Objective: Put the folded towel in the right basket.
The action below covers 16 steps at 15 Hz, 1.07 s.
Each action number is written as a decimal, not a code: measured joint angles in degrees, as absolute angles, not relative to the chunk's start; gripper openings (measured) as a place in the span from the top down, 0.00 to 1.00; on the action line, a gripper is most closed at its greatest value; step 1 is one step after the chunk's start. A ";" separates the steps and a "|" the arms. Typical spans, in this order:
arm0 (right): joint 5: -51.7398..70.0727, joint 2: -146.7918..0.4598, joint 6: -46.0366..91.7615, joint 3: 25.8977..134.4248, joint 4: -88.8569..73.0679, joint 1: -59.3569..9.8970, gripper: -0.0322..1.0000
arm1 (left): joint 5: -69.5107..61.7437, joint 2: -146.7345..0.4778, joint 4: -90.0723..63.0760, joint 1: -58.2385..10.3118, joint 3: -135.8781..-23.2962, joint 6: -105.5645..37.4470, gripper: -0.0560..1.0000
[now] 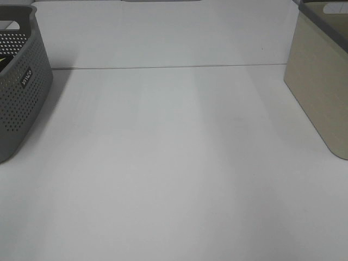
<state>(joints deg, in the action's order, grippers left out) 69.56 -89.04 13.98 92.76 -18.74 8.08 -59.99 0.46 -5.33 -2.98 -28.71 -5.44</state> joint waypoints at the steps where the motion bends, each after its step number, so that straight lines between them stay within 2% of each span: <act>1: 69.56 -87.20 13.98 90.07 -18.39 8.08 0.25 | -59.99 0.46 -5.33 -2.98 -28.71 -5.44 0.02; 9: 66.00 -58.10 12.89 48.41 -13.69 8.08 0.25 | -59.99 0.46 -5.33 -2.98 -28.71 -5.44 0.02; 10: 64.74 -49.73 12.61 41.02 -12.49 8.08 0.25 | -59.99 0.46 -5.33 -2.98 -28.71 -5.44 0.02; 16: 64.00 -27.44 12.43 31.40 -11.06 8.08 0.25 | -59.99 0.46 -5.33 -2.98 -28.71 -5.44 0.02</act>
